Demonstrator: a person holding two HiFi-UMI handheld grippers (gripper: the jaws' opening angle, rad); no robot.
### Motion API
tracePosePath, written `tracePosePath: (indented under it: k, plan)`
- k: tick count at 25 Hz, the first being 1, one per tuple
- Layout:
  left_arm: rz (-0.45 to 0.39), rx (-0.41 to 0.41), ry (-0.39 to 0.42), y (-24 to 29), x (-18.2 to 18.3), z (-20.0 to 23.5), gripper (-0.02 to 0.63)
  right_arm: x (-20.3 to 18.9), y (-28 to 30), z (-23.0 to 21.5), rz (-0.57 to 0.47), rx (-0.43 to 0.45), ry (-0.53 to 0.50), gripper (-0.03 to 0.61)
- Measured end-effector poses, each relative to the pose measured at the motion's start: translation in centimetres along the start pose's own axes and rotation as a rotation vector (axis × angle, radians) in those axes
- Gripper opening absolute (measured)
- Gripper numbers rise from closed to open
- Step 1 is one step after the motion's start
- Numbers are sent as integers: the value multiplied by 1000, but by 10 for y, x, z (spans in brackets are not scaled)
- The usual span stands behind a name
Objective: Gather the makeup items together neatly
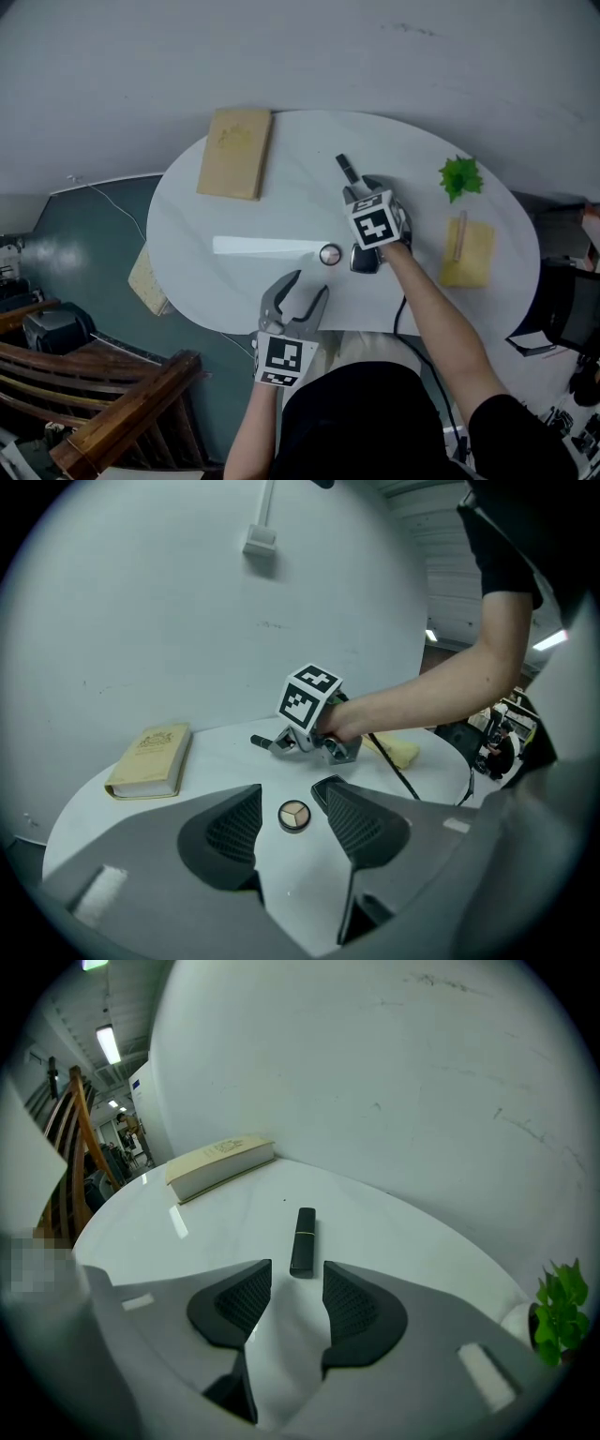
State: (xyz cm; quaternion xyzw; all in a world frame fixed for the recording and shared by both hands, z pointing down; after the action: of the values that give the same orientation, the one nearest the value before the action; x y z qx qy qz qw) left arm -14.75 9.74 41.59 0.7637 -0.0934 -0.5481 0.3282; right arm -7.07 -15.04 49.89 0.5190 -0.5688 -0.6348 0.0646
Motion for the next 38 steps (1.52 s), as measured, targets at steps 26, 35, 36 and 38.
tracePosePath:
  k: [26,35,36,38]
  plan:
    - [-34,-39,17,-1,-2,3,213,-6,-18,-13,-60,-99,71,94]
    - [-76,-124,83,8,0,10,210,-44,-67,-28,-88,-167,184,94]
    - [-81,-132,88,9,0,11,210,-49,-73,-29,-89,-176,194,94]
    - [-91,-149,99,12,0,12,210,-60,-85,-30,-92,-195,220,94]
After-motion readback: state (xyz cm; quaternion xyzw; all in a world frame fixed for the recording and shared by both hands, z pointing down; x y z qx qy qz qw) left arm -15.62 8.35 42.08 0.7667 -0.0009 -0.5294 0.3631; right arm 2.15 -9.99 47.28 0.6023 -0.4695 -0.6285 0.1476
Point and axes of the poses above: the fingertips, and each gripper's own axes: y forward along the fingers, z to its left, x out of its top, the point moved 10 cm from there along -y, backward along the fingers, and after that the axes turned 15 degrees about y, right-handed, at the moved point
